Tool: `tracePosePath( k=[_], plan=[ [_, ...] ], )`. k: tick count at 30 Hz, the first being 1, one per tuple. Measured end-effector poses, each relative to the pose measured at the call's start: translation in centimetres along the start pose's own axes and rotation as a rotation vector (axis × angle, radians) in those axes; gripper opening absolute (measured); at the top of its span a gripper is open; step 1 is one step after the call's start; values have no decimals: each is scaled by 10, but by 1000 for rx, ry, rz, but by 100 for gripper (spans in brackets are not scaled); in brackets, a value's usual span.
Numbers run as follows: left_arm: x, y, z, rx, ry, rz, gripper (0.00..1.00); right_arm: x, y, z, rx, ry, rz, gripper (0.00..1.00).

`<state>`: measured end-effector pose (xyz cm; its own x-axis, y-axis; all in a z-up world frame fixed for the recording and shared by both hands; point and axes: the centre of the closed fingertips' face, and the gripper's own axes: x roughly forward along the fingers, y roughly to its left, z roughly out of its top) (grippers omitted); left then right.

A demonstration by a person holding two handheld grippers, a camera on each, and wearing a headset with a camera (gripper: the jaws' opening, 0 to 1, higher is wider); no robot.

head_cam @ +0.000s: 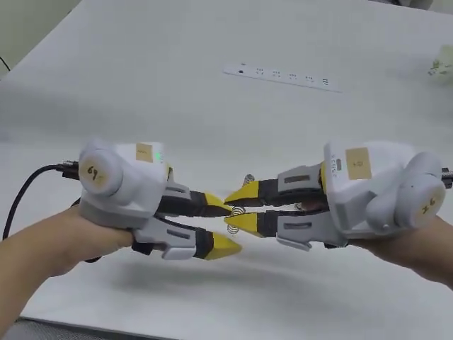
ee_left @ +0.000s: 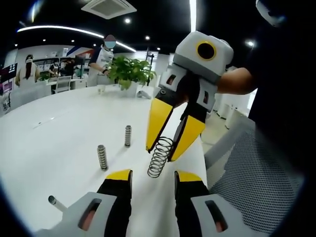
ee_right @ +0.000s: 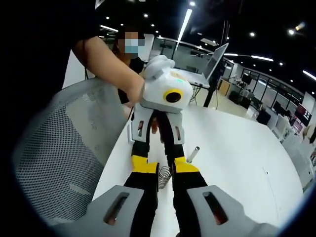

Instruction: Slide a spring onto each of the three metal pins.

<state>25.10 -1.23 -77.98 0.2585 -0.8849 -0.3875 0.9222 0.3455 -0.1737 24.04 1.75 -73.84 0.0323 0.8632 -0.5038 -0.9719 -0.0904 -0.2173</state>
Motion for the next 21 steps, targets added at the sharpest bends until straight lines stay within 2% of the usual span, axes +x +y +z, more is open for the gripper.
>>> tracePosePath(
  k=[12, 21],
  plan=[
    [-12, 1, -2, -24, -2, 29, 39, 0, -4, 0, -2, 5, -15, 7],
    [-32, 10, -6, -62, -9, 75, 47, 0, -7, -1, -7, 9, -26, 7]
  ],
)
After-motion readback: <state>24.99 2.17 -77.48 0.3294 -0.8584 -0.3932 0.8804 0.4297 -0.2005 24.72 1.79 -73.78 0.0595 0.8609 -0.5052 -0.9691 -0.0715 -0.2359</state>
